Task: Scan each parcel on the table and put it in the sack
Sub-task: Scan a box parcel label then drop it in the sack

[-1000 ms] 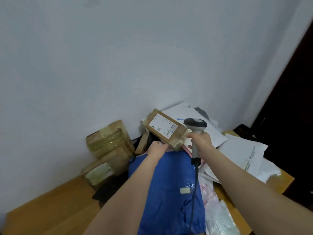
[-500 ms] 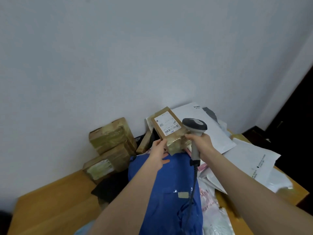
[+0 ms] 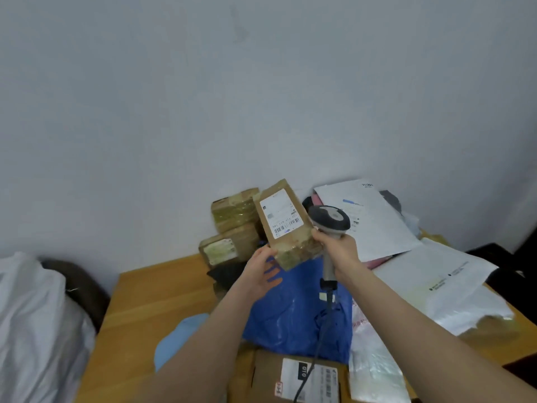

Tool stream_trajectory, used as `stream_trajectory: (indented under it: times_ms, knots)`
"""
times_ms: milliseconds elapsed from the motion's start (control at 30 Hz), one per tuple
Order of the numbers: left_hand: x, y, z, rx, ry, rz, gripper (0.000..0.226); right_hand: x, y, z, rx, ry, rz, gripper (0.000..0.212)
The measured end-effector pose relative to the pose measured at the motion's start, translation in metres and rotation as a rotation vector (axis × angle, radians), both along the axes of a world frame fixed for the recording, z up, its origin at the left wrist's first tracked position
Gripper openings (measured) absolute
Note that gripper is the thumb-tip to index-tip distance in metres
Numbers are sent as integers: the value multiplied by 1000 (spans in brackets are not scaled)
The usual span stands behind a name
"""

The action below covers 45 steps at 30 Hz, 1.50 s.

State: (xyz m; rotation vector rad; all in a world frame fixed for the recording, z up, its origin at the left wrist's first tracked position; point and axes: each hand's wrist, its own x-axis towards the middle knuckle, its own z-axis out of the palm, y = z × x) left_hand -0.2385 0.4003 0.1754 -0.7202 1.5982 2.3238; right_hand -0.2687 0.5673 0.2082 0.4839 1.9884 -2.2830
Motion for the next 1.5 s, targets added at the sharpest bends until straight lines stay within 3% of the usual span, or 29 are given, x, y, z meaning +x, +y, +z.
stream_trajectory:
  times_ms: [100, 300, 467, 567, 667, 867, 1067, 1500]
  knots:
    - [20, -20, 5, 35, 40, -30, 44, 20, -16, -7, -54, -22, -6, 43]
    - [54, -75, 7, -112, -7, -118, 41, 53, -57, -24, -86, -94, 45, 42]
    - [76, -138, -4, -123, 35, 37, 41, 84, -112, -30, -63, -101, 118, 29]
    - [92, -185, -12, -167, 33, 134, 56, 112, -146, -28, -35, -106, 179, 14]
    - [106, -226, -23, -218, 43, 178, 65, 142, -182, -26, 7, -111, 309, 14]
    - [123, -279, -41, -294, 32, 184, 78, 179, -242, -17, 34, -139, 349, 14]
    - [129, -308, -47, -343, 22, 158, 85, 188, -269, -12, 74, -165, 382, 16]
    - [133, -328, -50, -377, 27, 155, 75, 190, -293, -6, 107, -186, 387, 18]
